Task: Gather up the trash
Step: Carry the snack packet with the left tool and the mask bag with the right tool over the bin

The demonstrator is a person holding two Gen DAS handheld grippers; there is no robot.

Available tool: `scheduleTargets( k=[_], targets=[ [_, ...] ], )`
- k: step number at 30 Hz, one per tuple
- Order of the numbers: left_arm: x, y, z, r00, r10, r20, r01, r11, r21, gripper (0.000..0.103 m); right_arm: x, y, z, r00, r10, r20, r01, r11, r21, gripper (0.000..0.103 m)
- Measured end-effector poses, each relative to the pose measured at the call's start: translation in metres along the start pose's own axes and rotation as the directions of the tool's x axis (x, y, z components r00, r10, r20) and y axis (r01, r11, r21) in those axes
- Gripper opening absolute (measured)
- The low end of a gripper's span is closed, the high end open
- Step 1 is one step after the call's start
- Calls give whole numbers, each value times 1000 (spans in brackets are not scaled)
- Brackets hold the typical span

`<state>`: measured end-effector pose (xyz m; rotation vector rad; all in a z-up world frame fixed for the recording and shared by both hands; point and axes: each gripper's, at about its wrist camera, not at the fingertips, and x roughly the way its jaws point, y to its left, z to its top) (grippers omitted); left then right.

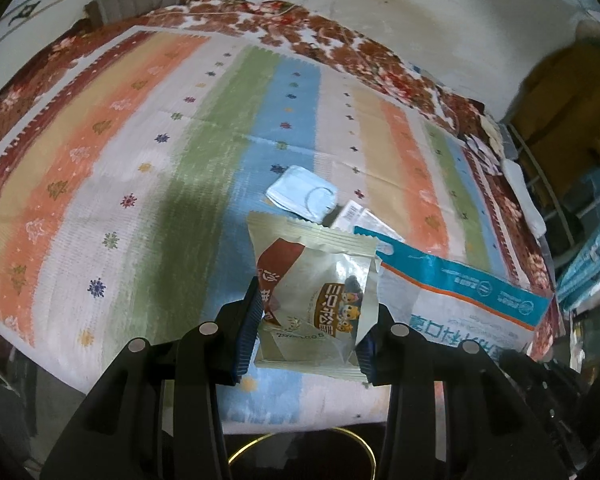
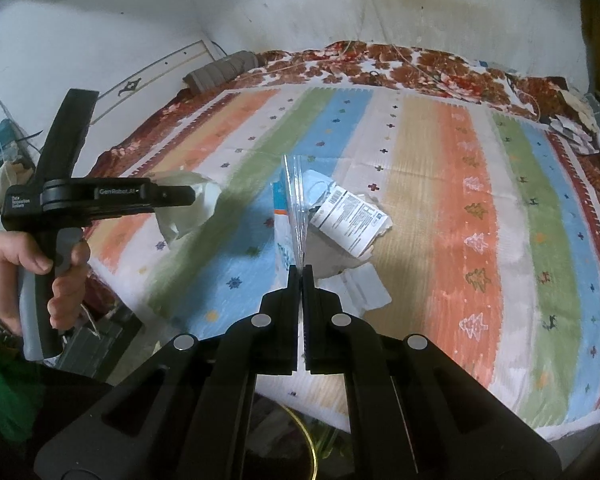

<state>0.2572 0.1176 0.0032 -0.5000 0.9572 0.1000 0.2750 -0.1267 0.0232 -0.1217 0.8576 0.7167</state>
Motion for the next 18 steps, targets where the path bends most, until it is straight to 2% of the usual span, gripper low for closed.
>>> scheduleTargets(
  k=[18],
  targets=[
    [-57,-32,-55,998,-58,34,55,993,100,41,-53,18,-48,998,29,53,-29,1000,9,1]
  ],
)
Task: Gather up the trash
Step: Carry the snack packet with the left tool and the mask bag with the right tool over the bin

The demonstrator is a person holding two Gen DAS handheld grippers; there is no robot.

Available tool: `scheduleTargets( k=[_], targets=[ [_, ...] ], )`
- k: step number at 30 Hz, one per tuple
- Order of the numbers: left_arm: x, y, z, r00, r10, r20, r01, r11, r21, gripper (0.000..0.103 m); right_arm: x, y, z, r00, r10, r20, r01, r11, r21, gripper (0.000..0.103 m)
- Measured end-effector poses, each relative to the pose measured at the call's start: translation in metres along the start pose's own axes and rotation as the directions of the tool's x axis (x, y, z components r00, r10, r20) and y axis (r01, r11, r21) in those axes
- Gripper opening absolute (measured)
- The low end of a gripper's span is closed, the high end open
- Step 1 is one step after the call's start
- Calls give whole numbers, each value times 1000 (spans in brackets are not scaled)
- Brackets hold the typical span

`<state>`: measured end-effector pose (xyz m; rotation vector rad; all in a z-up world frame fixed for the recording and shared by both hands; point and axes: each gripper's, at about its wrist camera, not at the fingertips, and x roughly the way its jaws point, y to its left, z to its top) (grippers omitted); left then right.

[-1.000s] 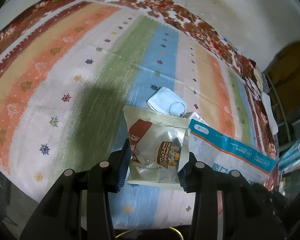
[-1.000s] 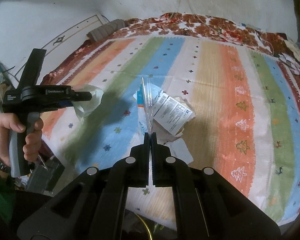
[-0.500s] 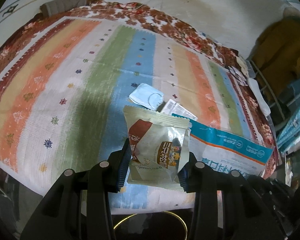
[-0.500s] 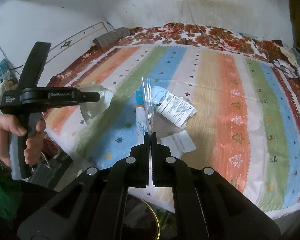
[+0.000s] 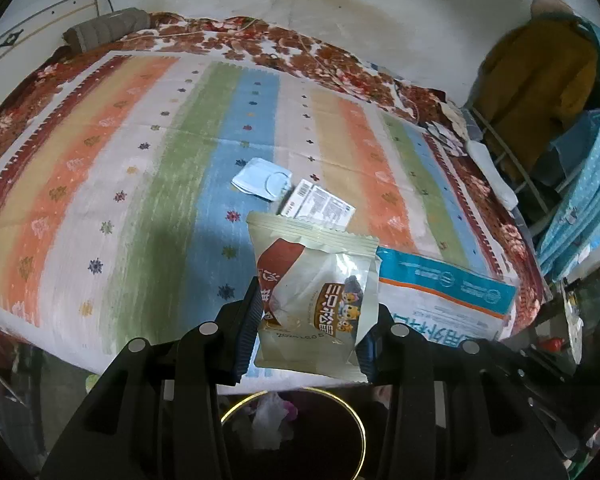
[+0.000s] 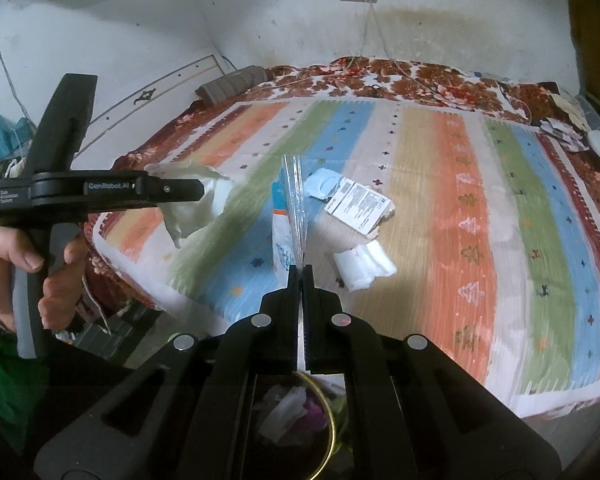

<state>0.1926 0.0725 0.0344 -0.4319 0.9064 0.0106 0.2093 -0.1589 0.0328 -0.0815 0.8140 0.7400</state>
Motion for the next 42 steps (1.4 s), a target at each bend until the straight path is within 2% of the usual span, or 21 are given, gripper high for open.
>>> scheduleTargets(
  k=[7,12,18,25,35,42],
  targets=[
    [-16,-6,-24,1000,17,1,-17,999,30,41,-17,7,-21,1000,0,13,0,1000,-12,1],
    [-25,-11,-43,1000,16,0,-16,998,60,41,-24,13,-40,1000,8,-3,-8,1000,-17,1],
    [-31,-23,-67,997,77,17,-79,986,145,41,-24,20,-61,999,-22,-31,22,999,-30,1],
    [-30,-28,-95,996,88,-12,-84,981,175,41,-25,24,-85,997,-16,-71,15,1000,-16,1],
    [-29,-20,-124,994,94,-63,-86,989,121,41,-33,31,-116,993,24,-120,-22,1000,17,1],
    [-22,-21,-145,987,128,-99,-116,987,115,41,-29,39,-136,983,5,-182,-3,1000,13,1]
  ],
)
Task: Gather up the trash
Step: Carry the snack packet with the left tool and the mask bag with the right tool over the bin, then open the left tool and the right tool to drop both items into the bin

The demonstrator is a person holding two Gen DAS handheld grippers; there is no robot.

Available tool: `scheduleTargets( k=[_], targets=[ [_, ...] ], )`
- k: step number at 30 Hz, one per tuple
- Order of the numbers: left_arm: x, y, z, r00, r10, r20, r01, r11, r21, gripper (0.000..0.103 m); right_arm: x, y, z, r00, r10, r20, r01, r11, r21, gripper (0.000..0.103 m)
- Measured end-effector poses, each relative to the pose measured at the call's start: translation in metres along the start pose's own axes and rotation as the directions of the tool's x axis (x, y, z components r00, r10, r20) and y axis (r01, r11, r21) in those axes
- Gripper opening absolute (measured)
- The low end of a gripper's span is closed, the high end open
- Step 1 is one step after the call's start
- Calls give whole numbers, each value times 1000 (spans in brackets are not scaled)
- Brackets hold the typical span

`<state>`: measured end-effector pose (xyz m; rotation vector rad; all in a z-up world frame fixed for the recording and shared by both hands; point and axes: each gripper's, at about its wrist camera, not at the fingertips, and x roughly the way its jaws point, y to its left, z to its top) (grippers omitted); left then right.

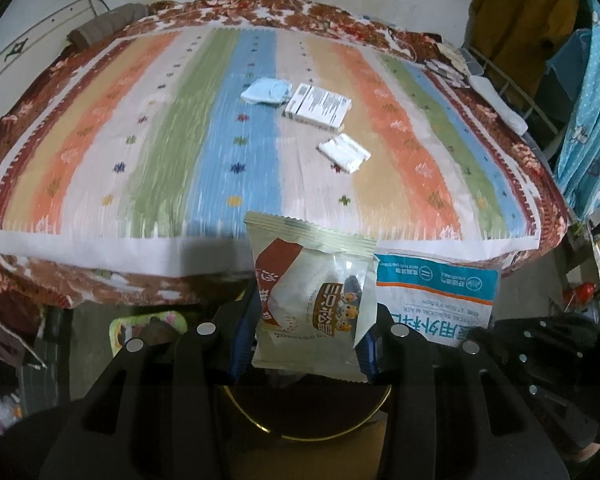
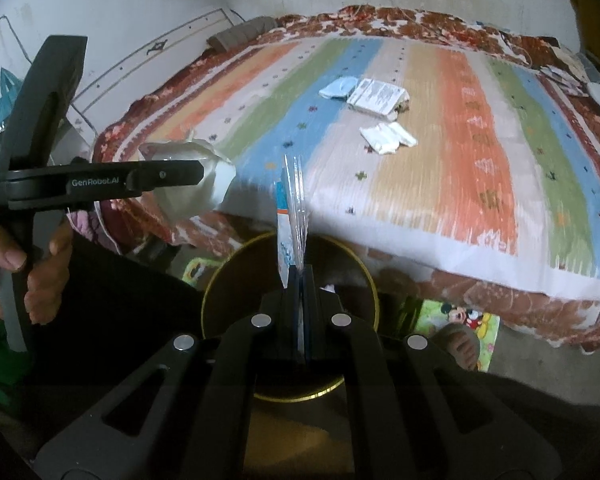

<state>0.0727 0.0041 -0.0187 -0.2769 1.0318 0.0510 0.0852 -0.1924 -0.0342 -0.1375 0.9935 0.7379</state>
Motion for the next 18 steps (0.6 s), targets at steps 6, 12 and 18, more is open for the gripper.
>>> scheduleTargets(
  k=[6,12,18],
  targets=[
    [19,-7,-15,997,31,-70,-30,999,18,41,14,3,-10,997,-32,-67,33,999,12,1],
    [41,2,-16,988,25,-154,-33,998,-49,41,35,-1,-18,990,-51,-132,60,996,63,1],
    [67,14,-19,970,-11,-242,-26,988,-149,41,58,-4,-20,979,-54,-196,74,993,96,2]
  ],
)
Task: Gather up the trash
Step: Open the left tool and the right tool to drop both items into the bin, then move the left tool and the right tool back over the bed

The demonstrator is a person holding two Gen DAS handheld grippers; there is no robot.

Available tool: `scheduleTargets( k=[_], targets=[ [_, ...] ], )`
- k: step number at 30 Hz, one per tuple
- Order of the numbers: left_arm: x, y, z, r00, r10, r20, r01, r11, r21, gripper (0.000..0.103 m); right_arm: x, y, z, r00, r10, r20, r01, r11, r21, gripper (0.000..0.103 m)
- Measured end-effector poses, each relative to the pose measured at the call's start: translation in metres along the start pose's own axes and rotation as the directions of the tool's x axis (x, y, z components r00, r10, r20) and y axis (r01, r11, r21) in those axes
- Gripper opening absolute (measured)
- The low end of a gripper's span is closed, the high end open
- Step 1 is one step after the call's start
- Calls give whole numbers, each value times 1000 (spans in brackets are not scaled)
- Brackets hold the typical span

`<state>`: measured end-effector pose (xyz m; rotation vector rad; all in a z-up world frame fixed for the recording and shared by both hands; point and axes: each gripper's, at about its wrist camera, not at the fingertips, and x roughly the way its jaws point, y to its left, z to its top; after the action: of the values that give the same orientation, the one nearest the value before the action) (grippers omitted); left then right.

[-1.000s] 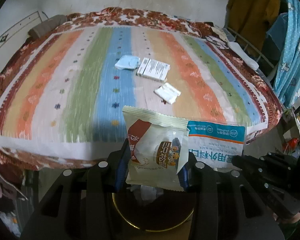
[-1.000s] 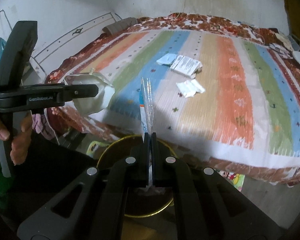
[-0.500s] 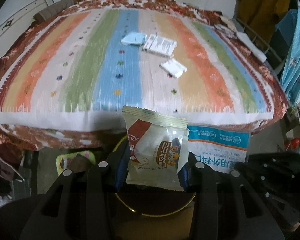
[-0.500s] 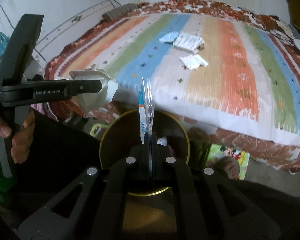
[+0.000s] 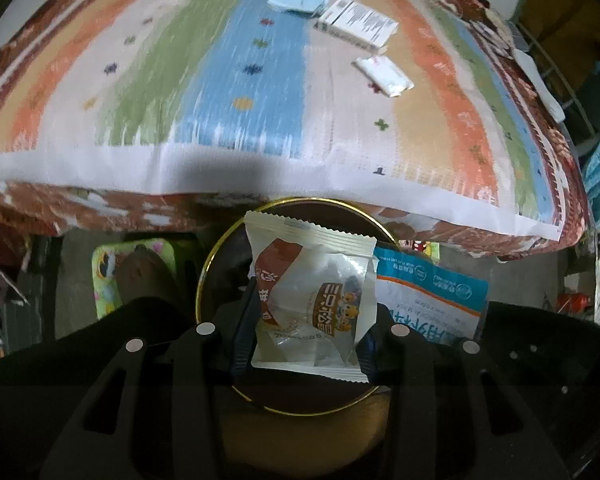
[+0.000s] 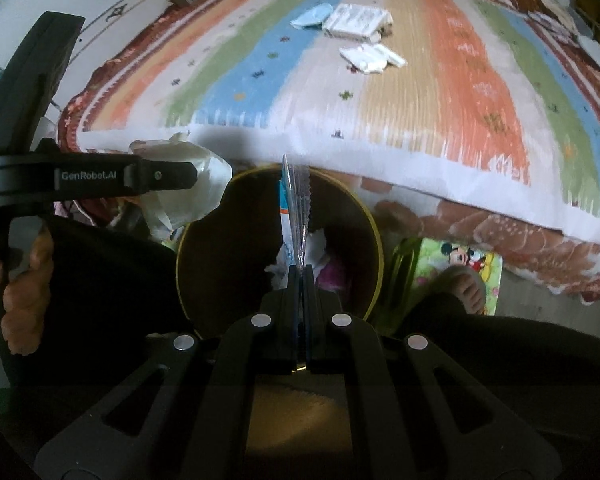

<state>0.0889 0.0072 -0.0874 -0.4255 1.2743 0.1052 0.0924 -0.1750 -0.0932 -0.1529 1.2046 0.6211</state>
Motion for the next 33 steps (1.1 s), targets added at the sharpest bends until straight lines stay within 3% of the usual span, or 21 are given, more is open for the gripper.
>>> scheduleTargets(
  k=[7,9,11,16,29,33],
  targets=[
    [15,5,5,999,-13,-51,10,998,-54,45,19,-5,2,998,18,-52,-15,999,48,3],
    [17,5,7,999,-19,-51,16,998,-60,56,24,-7,3,998,22,-63,-18,998,66,4],
    [13,4,8,999,-29,-25,27,998,-58,73,28,-8,3,997,33,-73,-28,997,77,7],
    [10,5,11,999,-40,-11,39,997,-70,76,29,-7,4,997,42,-71,-36,996,81,25],
    [-16,10,18,994,-65,83,72,993,-89,87,14,-6,11,999,35,4,-35,998,57,46],
    [-28,14,27,989,-57,135,71,992,-104,91,1,-8,21,997,24,70,-26,999,31,59]
  ],
)
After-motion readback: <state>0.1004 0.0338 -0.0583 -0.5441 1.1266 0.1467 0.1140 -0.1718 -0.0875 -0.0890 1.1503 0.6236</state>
